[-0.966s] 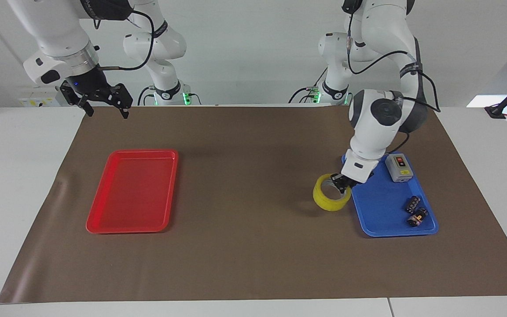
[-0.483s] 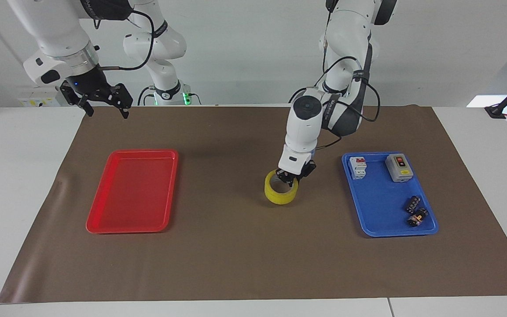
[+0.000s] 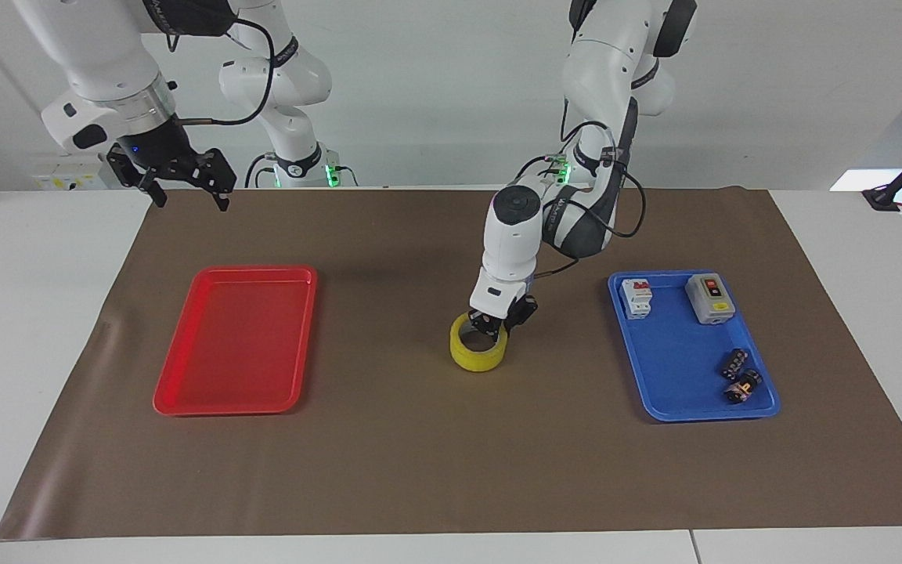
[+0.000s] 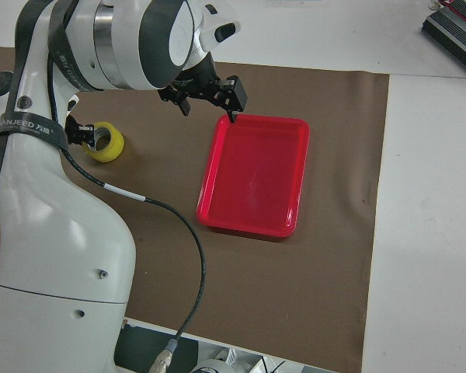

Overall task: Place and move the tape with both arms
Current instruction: 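Carry the tape roll with the left gripper to the table's middle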

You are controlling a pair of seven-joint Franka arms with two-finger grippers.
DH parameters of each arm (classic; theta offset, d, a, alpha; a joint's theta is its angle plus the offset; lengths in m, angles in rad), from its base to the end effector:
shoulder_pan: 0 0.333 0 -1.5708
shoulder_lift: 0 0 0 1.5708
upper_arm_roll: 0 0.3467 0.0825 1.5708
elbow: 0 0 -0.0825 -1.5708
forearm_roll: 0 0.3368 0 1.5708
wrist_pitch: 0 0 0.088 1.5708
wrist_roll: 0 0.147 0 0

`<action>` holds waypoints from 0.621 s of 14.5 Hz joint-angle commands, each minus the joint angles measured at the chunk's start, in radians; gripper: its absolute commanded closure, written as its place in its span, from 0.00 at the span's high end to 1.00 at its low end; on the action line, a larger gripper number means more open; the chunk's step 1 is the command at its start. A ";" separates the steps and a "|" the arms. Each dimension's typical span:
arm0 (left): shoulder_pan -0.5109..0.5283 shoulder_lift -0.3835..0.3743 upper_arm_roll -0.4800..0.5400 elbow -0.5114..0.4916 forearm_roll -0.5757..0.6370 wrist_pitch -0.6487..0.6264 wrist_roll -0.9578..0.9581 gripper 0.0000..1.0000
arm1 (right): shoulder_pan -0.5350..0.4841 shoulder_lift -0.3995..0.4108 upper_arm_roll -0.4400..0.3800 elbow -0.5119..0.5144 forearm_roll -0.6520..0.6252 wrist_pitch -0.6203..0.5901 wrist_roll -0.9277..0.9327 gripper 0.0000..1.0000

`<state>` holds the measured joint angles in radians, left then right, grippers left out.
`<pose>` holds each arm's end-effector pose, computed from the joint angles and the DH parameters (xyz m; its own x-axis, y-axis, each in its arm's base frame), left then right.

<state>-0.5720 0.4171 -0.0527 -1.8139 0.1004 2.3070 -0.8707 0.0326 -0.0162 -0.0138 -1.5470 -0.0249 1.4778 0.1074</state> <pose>0.5169 -0.3629 0.3357 0.9782 0.1858 0.0928 0.1847 -0.9826 0.0202 0.4902 0.0053 0.6255 0.9946 -0.0908 -0.0500 -0.0893 -0.9955 0.0302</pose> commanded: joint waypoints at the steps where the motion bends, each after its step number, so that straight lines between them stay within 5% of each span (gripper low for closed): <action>1: -0.011 -0.026 0.008 -0.042 0.033 0.031 -0.014 0.10 | -0.010 0.007 0.006 0.013 0.003 -0.014 -0.014 1.00; 3: -0.012 -0.027 0.008 -0.045 0.033 0.022 -0.014 1.00 | -0.010 0.007 0.006 0.012 0.003 -0.014 -0.014 1.00; 9: 0.044 -0.171 0.008 -0.064 0.032 -0.087 0.056 1.00 | -0.010 0.005 0.005 0.011 0.003 -0.014 -0.012 1.00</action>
<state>-0.5659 0.3525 -0.0496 -1.8227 0.1019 2.2764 -0.8593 0.0326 -0.0162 -0.0138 -1.5470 -0.0249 1.4778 0.1074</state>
